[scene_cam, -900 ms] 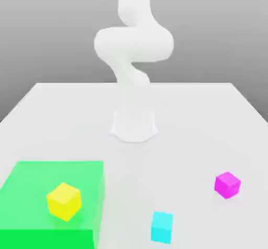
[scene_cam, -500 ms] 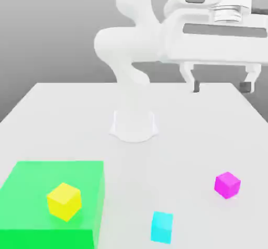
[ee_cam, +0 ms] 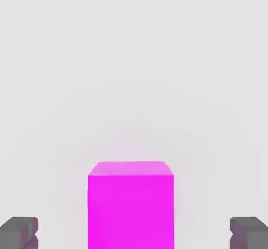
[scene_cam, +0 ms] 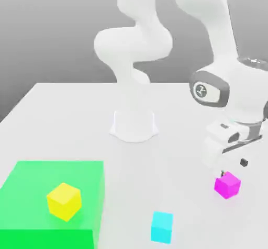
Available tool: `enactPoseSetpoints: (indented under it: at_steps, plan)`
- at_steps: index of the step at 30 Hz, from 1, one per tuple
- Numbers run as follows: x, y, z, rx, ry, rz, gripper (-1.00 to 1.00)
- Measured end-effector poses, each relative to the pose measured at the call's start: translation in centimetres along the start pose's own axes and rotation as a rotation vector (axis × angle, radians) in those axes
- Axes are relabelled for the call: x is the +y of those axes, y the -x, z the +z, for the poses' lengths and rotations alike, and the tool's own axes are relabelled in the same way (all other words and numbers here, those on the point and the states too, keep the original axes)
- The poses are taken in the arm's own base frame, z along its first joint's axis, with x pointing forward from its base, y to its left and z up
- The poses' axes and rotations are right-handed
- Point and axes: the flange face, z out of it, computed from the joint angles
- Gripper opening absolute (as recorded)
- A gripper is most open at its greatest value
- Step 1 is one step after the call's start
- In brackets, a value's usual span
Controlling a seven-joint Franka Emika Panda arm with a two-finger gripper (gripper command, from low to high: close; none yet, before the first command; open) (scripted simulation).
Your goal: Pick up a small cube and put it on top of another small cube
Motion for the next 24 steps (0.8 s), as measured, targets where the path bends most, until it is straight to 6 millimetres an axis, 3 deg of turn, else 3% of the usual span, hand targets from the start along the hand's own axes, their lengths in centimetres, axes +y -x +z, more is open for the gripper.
enactPoseSetpoints:
  at_steps: [2, 3, 10, 17, 18, 21, 24]
  plan:
    - [0.1, 0.1, 1.9, 0.0, 0.002, -0.001, 0.0]
    - [0.2, 0.1, 2.8, 0.0, 0.004, -0.002, -1.0]
    - [0.2, 0.1, 3.0, 0.0, 0.004, -0.002, -1.0]
    - [0.2, 0.1, -2.6, 0.002, 0.005, -0.002, -1.0]
    - [0.6, -1.0, -3.3, 0.005, 0.01, 0.021, -1.0]
    - [3.6, -6.9, -5.2, 0.018, 0.027, 0.155, -1.0]
    - [8.8, -13.5, -7.4, 0.025, 0.04, 0.324, -1.0]
